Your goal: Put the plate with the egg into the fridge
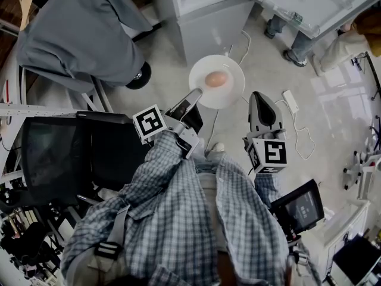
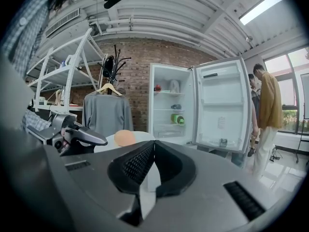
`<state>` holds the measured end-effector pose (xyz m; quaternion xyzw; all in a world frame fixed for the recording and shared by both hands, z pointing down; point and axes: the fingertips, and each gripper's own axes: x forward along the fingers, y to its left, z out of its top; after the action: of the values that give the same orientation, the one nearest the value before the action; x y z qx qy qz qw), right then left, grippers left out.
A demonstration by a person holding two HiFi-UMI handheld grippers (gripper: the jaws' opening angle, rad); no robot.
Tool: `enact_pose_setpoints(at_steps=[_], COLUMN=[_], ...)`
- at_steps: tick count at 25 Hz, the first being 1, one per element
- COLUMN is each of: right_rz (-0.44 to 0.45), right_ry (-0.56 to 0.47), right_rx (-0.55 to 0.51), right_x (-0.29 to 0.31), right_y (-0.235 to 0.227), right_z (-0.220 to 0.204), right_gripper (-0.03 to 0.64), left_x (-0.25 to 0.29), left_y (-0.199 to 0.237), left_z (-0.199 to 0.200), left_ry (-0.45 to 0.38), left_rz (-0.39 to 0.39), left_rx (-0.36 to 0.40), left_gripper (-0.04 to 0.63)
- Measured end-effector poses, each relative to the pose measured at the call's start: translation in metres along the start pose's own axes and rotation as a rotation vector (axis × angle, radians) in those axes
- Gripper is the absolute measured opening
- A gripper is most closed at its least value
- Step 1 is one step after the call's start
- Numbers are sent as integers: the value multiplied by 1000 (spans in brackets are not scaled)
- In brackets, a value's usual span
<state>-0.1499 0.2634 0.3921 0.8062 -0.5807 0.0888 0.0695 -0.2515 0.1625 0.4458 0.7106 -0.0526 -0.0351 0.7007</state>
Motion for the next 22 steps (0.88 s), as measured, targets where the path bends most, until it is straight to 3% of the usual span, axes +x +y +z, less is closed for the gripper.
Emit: enact_pose_setpoints(at_steps=[8, 12, 16, 22], right_rz=[-9, -19, -30, -38], right_ry=[7, 84, 18, 40], right_rx=[-7, -18, -6, -19], right_x=[-1, -7, -7, -9], right_y=[16, 19, 22, 20], right_z=[-4, -17, -9, -13], right_gripper=[8, 8, 8, 6], left_x=[-14, -19, -21, -18], left_y=[-2, -1, 1, 1], left_z=[13, 14, 15, 18], left_ry=[-5, -2, 0, 4], left_rz=[-14, -17, -10, -19], left_rx=[12, 8, 4, 8], left_gripper=[18, 18, 18, 18])
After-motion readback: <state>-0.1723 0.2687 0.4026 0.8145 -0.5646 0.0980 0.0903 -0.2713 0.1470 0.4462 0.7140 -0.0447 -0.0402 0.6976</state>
